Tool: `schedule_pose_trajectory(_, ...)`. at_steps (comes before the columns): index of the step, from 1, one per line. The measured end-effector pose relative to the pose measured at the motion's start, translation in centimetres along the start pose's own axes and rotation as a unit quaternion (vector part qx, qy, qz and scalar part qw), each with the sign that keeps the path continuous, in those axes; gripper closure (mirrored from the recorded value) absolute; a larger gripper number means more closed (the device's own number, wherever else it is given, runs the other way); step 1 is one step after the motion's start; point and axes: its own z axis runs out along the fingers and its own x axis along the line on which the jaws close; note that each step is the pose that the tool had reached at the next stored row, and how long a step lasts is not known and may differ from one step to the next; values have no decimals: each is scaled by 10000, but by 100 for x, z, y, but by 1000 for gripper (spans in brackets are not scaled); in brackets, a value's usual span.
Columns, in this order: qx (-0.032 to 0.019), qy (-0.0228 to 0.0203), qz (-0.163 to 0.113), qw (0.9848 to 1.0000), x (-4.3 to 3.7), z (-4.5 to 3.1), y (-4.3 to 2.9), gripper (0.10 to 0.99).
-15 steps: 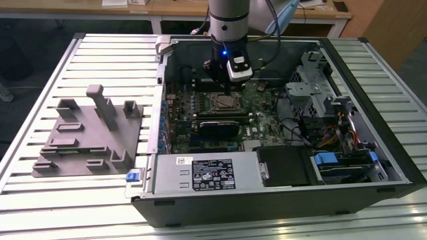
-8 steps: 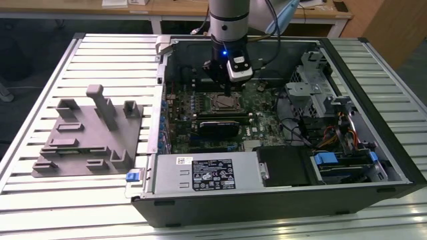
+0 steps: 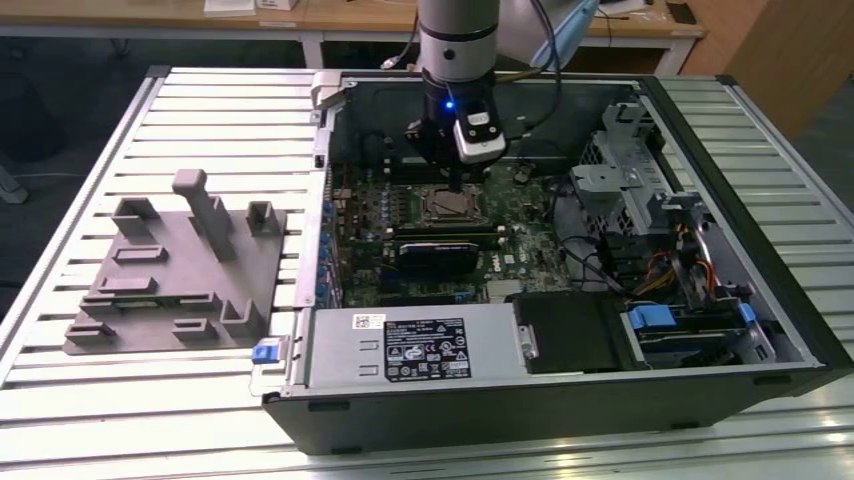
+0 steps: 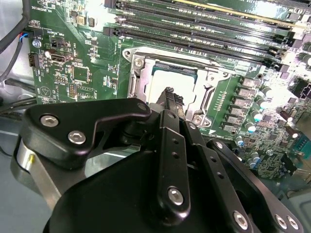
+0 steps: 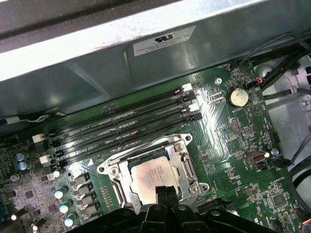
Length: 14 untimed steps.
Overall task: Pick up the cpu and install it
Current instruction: 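Install the second cpu locking lever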
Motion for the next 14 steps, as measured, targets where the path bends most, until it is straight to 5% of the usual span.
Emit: schedule_pose_trajectory(14, 0, 0, 0, 10000, -15, -167, 6, 980)
